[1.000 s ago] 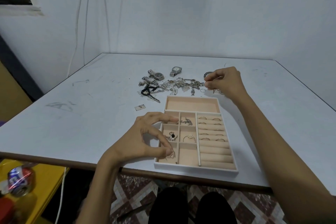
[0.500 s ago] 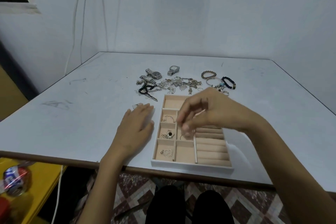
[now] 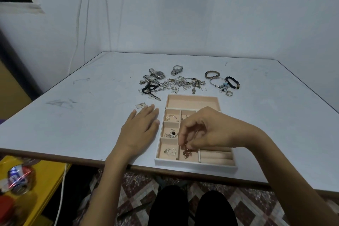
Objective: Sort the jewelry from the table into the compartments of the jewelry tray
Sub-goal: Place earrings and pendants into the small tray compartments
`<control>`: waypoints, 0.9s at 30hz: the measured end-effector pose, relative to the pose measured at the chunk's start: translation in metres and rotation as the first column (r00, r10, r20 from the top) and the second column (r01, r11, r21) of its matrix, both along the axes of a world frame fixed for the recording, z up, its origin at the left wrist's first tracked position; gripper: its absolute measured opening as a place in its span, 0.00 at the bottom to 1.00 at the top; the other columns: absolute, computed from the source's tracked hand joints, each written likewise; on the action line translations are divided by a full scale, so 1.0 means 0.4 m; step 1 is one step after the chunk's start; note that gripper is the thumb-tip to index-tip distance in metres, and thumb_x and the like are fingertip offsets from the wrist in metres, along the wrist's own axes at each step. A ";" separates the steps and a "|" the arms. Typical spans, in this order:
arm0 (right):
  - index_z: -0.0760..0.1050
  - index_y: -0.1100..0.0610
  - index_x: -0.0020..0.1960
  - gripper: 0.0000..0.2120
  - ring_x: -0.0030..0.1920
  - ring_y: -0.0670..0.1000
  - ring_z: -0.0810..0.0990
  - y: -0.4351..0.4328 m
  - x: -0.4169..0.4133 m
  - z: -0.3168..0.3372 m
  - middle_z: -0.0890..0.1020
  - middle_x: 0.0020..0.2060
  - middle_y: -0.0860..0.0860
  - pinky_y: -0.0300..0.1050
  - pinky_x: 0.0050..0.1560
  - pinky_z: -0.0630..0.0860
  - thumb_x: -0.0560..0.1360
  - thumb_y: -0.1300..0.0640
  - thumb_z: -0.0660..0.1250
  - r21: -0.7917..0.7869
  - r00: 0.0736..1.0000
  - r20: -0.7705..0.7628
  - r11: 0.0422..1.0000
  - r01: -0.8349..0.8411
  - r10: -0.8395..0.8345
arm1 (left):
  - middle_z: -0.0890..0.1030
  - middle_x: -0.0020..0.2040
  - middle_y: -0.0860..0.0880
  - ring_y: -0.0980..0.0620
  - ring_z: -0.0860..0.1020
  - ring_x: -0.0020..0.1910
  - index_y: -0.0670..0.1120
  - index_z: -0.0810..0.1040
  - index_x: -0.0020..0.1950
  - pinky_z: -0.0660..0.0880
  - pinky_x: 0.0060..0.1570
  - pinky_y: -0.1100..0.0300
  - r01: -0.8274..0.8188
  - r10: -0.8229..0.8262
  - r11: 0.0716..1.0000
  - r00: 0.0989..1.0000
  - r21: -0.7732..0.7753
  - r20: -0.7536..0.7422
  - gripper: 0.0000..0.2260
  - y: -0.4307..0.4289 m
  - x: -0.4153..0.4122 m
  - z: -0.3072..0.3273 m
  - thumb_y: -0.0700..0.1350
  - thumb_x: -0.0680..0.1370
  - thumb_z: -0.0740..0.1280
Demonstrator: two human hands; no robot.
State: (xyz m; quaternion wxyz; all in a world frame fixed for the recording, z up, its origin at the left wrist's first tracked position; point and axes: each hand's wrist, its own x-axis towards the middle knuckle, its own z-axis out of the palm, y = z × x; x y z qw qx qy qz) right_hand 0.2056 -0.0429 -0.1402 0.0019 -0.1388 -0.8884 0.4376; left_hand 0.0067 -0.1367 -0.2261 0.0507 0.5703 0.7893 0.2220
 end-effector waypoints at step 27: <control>0.83 0.58 0.46 0.06 0.42 0.52 0.83 -0.012 0.038 0.025 0.85 0.41 0.52 0.38 0.41 0.75 0.70 0.66 0.74 -0.012 0.982 -0.186 1.000 0.007 -0.009 | 0.56 0.78 0.53 0.57 0.51 0.77 0.49 0.60 0.77 0.44 0.76 0.57 0.004 -0.004 1.000 1.000 0.001 0.010 0.21 -0.005 0.005 0.007 0.50 0.83 0.51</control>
